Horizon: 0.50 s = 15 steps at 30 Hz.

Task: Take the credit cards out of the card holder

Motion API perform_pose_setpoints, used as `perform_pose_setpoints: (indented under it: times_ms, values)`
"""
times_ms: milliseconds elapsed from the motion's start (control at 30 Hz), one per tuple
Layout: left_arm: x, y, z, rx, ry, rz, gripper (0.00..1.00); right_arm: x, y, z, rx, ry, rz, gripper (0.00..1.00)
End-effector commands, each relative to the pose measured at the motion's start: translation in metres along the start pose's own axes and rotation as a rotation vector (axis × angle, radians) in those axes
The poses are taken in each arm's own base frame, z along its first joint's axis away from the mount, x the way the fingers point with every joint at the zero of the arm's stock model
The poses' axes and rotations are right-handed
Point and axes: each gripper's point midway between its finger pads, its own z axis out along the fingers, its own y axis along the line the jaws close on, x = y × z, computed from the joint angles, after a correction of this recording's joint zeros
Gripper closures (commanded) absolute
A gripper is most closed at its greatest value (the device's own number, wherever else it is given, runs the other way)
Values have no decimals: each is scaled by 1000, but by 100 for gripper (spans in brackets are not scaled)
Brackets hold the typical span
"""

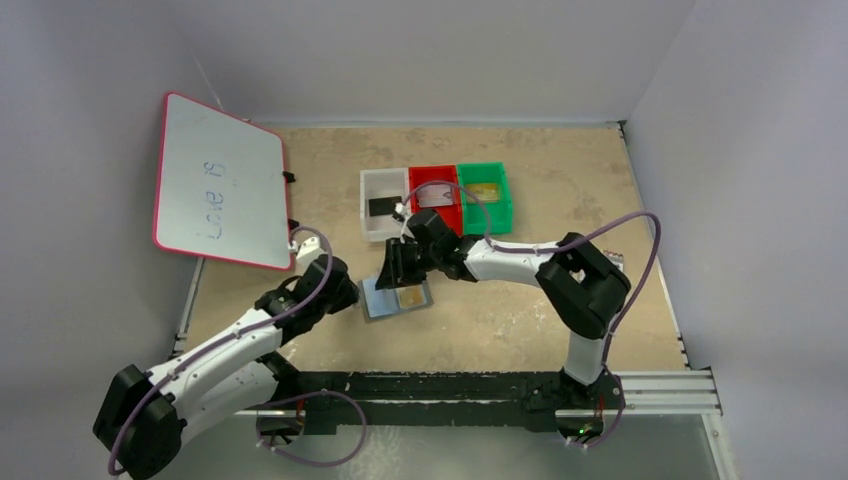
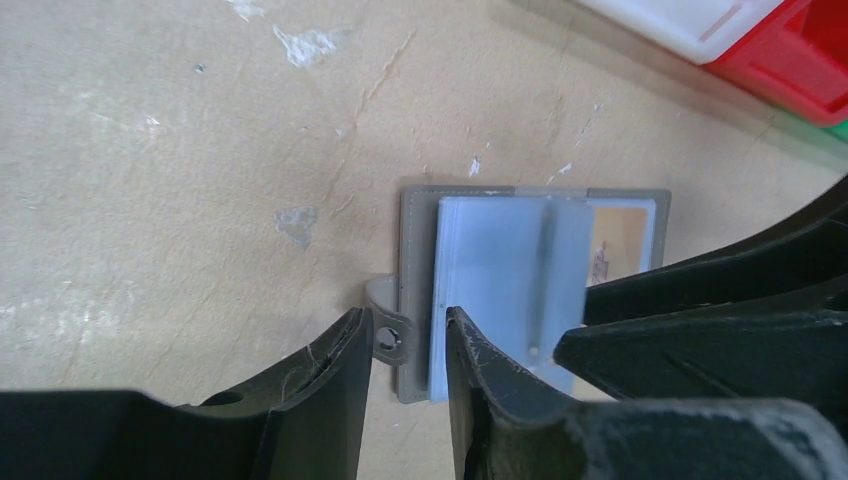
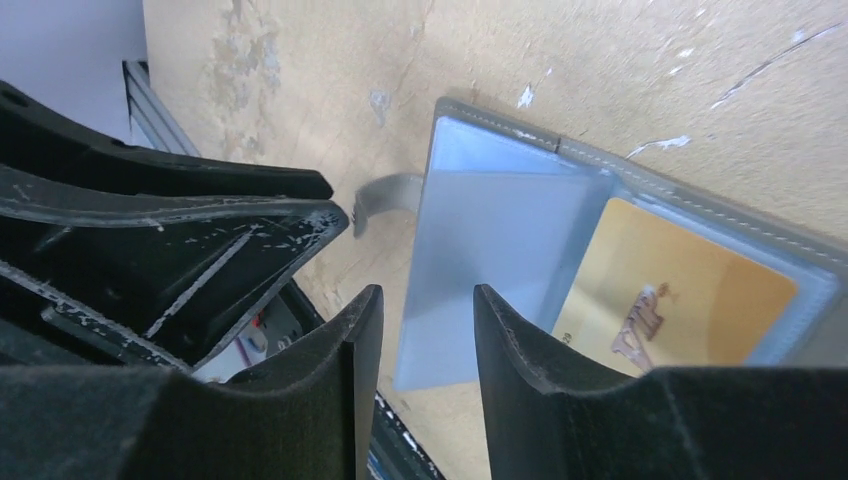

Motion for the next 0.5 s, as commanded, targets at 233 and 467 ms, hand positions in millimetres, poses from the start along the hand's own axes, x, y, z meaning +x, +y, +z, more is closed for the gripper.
perform_pose_setpoints:
  times_ms: [233,467]
  values:
    - [-46,-25,-28,63,-138,-79,61,-32,36,-46,-29,-171,-104,54]
    - [-50,-28,-31,71,-149,-89,61,-25,51,-24,-126,-82,-132,54]
